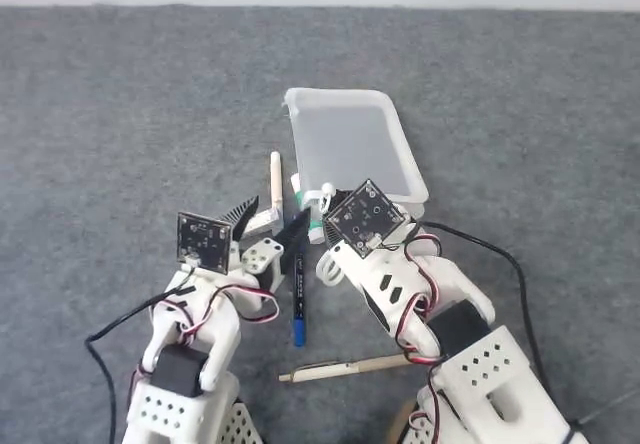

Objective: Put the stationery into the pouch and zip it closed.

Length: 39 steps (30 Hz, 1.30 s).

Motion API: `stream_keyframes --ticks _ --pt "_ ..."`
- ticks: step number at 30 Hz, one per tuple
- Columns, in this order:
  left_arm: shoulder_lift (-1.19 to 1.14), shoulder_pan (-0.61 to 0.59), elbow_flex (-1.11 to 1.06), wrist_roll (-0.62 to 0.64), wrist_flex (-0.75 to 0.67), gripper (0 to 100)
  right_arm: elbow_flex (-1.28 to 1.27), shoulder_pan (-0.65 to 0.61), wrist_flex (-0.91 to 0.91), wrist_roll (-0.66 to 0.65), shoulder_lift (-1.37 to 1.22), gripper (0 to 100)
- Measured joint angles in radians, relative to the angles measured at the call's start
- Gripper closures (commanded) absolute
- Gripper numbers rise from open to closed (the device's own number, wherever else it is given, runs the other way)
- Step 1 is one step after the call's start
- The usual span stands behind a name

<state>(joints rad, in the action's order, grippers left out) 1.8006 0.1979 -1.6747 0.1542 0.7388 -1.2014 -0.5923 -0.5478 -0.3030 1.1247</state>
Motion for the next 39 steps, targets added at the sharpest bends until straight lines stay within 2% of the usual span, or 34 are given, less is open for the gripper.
stream_keyframes --ticks 3,19,28,39 --pt "0.000 0.014 0.025 0.000 0.037 75 0.000 0.000 0.000 0.000 0.000 99.2" --pt "-0.006 0.015 0.064 0.000 0.040 76 0.000 0.000 0.000 0.000 0.000 99.2" --pt "-0.408 0.015 0.273 0.008 0.038 75 0.000 0.000 0.000 0.000 0.000 99.2" --pt "-0.825 -0.009 0.388 0.018 -0.120 76 0.000 0.000 -0.003 0.000 0.000 99.2"
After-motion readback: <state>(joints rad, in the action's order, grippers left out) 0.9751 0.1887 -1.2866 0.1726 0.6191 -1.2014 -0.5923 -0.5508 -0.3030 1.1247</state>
